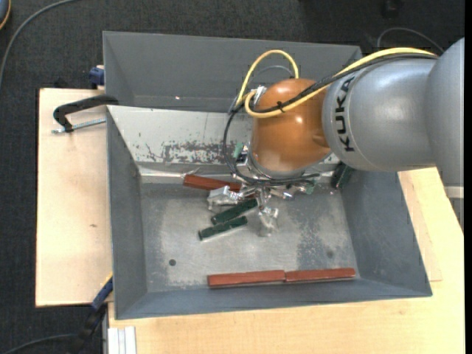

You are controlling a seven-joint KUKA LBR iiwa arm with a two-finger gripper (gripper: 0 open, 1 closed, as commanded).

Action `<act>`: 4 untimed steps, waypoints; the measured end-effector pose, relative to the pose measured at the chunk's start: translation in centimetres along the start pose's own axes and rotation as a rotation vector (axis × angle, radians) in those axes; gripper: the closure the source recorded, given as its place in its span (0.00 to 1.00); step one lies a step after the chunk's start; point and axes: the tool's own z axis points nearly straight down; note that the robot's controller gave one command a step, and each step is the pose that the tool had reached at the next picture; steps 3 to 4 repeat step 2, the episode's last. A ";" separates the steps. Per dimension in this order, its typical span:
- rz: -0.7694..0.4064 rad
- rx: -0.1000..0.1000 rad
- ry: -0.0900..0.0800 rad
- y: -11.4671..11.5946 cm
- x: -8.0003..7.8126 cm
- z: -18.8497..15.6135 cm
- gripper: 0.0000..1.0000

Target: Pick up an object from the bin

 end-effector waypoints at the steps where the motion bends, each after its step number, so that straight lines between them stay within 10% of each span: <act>1: 0.001 0.000 -0.001 0.0 -0.1 0.0 1.00; 2: -0.107 0.011 -0.010 2.2 -2.8 -15.3 1.00; 4: -0.107 0.011 -0.010 2.2 -2.8 -15.3 1.00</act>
Offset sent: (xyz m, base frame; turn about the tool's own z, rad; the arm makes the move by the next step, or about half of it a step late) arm 0.0000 0.0000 0.0000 0.0000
